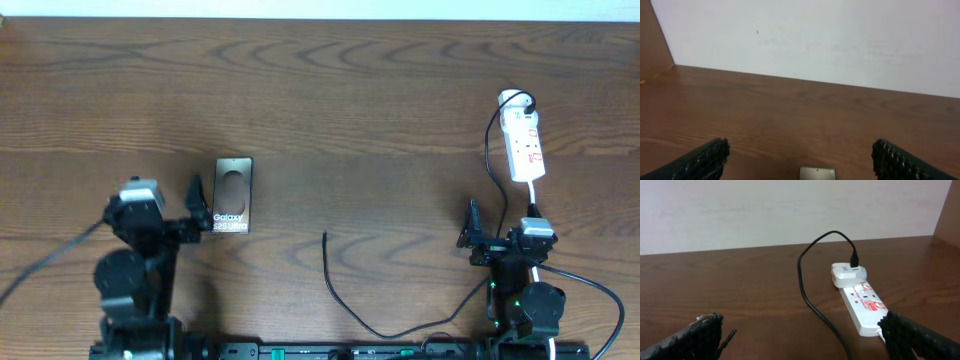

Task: Plug charger to phone and switch on socket
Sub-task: 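Move the left gripper over the silver phone and lower toward it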

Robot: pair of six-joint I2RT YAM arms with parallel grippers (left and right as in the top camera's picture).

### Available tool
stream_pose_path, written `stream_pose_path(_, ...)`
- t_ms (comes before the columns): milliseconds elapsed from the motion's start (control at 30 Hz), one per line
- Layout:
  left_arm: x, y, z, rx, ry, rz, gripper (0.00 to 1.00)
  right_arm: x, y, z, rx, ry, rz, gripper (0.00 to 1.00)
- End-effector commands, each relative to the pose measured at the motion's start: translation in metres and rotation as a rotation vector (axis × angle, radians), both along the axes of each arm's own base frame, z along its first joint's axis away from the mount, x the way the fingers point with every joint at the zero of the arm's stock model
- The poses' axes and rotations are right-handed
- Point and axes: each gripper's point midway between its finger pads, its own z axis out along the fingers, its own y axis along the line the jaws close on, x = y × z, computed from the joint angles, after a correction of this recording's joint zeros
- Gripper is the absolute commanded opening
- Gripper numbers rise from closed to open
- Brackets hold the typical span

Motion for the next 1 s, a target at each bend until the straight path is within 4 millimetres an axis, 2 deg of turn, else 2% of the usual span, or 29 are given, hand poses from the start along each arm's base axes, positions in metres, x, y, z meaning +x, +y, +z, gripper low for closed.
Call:
stream_pose_path(0, 0.015, -0.005, 0.037, -0.018, 0.018, -0.038, 0.93, 0.0, 0.003, 0.0, -0.012, 0.0, 0.013, 0.99)
stream_pose_path(33, 0.02, -0.006, 0.044, -0.03, 0.049, -0.041, 0.93, 0.0, 0.003, 0.0, -0.012, 0.0, 0.013, 0.99)
stream_pose_path(133, 0.035, -0.004, 0.047, -0.048, 0.178, -0.039, 0.93, 0.0, 0.003, 0.0, -0.012, 0.0, 0.013, 0.99)
stream_pose_path(267, 0.048, -0.003, 0.035, -0.068, 0.361, -0.036, 0.93, 0.0, 0.003, 0.0, -0.012, 0.0, 0.013, 0.99)
stream_pose_path(333, 0.055, -0.002, 0.023, -0.084, 0.5, -0.033, 0.93, 0.0, 0.003, 0.0, -0.012, 0.0, 0.013, 0.99)
stream_pose_path(467, 0.062, -0.002, 0.004, -0.102, 0.663, -0.031, 0.93, 0.0, 0.003, 0.0, -0.012, 0.0, 0.013, 0.99)
stream_pose_path(633, 0.057, -0.002, -0.039, -0.13, 0.904, -0.026, 0.93, 0.0, 0.003, 0.0, -0.012, 0.0, 0.013, 0.99)
stream_pose_path(833, 0.06, -0.002, -0.069, -0.142, 1.012, -0.024, 0.93, 0.0, 0.003, 0.0, -0.012, 0.0, 0.013, 0.99)
stream_pose_path(900, 0.061, -0.002, -0.076, -0.144, 1.037, -0.023, 0.29, 0.0, 0.003, 0.0, -0.012, 0.0, 0.013, 0.99)
stream_pose_path(933, 0.062, -0.002, -0.078, -0.145, 1.039, -0.023, 0.25, 0.0, 0.003, 0.0, -0.012, 0.0, 0.013, 0.99)
stream_pose_path(967, 0.063, -0.002, -0.077, -0.144, 1.037, -0.023, 0.33, 0.0, 0.003, 0.0, -0.012, 0.0, 0.013, 0.99)
